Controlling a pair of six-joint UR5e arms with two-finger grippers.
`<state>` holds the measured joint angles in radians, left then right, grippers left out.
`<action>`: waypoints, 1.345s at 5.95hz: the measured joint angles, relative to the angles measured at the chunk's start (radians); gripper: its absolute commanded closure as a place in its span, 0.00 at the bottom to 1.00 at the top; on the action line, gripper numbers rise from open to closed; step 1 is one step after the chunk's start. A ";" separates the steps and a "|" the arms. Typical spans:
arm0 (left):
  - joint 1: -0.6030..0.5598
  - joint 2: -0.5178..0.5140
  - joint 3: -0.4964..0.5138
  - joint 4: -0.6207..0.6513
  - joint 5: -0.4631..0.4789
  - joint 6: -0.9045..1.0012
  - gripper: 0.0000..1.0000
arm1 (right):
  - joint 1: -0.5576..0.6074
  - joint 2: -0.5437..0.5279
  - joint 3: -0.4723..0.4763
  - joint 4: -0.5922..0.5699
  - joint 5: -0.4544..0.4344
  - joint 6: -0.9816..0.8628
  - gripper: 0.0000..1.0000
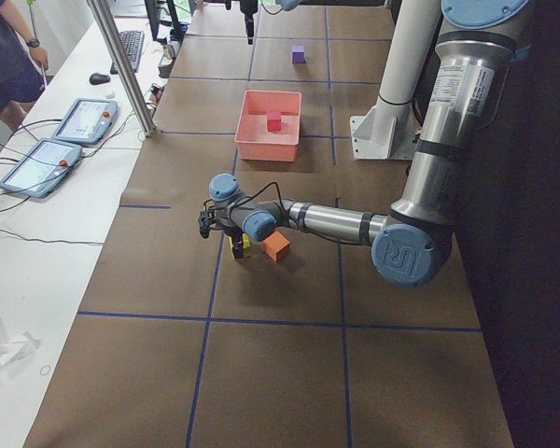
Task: Place blocks into pink bin with both arms
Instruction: 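Drop the yellow cube in the bin with the left gripper while the right reaches out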
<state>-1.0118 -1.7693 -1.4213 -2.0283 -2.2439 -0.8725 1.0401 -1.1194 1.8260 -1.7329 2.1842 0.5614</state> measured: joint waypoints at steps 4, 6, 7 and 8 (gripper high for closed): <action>-0.008 -0.038 -0.181 0.037 0.018 -0.009 0.68 | 0.002 -0.148 0.088 0.010 0.001 -0.080 0.00; 0.003 -0.210 -0.324 0.266 0.020 -0.104 0.68 | 0.005 -0.309 0.195 0.052 -0.002 -0.134 0.00; 0.053 -0.319 -0.363 0.364 0.045 -0.205 0.68 | 0.007 -0.408 0.224 0.143 0.000 -0.141 0.00; 0.159 -0.419 -0.367 0.415 0.124 -0.319 0.60 | 0.007 -0.512 0.234 0.256 0.003 -0.141 0.00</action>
<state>-0.8530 -2.1884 -1.7884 -1.6133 -2.1199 -1.1918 1.0473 -1.6313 2.0604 -1.4767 2.1868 0.4203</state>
